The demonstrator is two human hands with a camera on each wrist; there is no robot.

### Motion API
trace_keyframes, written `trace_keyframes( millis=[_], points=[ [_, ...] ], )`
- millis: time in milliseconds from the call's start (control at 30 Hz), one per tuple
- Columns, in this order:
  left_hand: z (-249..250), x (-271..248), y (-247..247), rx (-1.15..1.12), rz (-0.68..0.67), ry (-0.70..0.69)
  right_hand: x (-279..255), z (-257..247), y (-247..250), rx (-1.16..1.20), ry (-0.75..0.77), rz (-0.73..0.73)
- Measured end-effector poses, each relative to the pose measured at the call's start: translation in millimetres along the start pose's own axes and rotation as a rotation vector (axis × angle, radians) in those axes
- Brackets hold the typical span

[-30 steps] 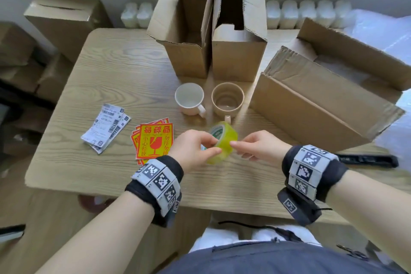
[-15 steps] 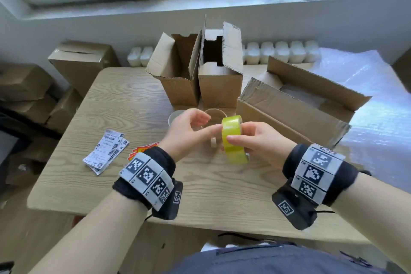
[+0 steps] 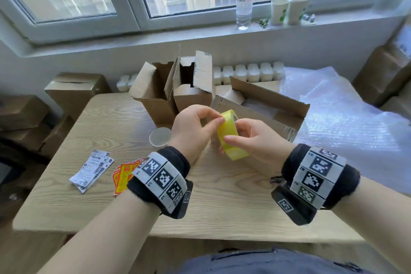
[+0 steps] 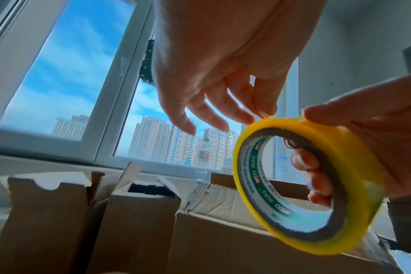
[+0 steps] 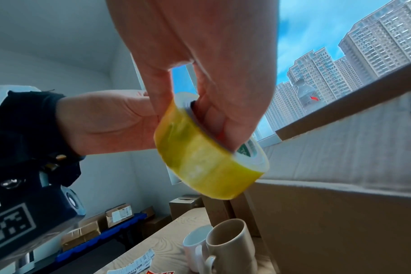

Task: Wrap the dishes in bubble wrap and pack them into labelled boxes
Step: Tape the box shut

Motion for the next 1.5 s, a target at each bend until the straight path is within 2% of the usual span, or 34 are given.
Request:
trace_keyframes(
  millis=[67,233,367,467,533,633,700,867,1033,1133,1267,1400,1500],
  points=[
    [11,-1,-1,0.086,0.006,-0.035,-4,-8,8,-0.040,0.035,0.023],
    [26,-1,1,0.018,0.079,0.029,-7,-29,31,-0.386,0.112,0.156],
    [40,5,4,-0.245,0.111,0.101,-10,-40,52,-0.327,0.104,0.289],
    [45,12,3,-0.387,0.094,0.170,-15,-45,65,-0.229,0.098,0.336],
    [43,18,4,-0.429,0.081,0.226,-19,-42,67,-0.104,0.080,0.308],
    [38,29,9,-0.398,0.053,0.273,-28,-37,60,0.105,0.048,0.188],
    [36,33,9,-0.392,0.029,0.282,-31,-37,58,0.145,0.055,0.151],
    [29,36,20,-0.498,0.145,0.331,-25,-22,70,-0.079,0.040,0.295],
    [30,40,23,-0.524,0.147,0.331,-27,5,84,-0.068,-0.072,0.400],
    [20,41,25,-0.615,0.148,0.401,-26,13,88,0.023,-0.100,0.384],
    [3,40,29,-0.709,0.151,0.483,-27,12,82,0.164,-0.098,0.248],
    [-7,33,21,-0.757,0.165,0.519,-31,16,75,-0.019,-0.082,0.283],
    [-17,32,25,-0.824,0.228,0.566,-34,32,76,-0.172,-0.132,0.334]
  ],
)
Point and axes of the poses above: each hand's wrist, its own x-axis towards the middle knuckle, its own y-axis out of the back of the hand, z = x × y, the point moved 10 cm from there along x, towards the middle knuckle, and after that the axes turned 5 degrees about -x, right-handed, at the moved point
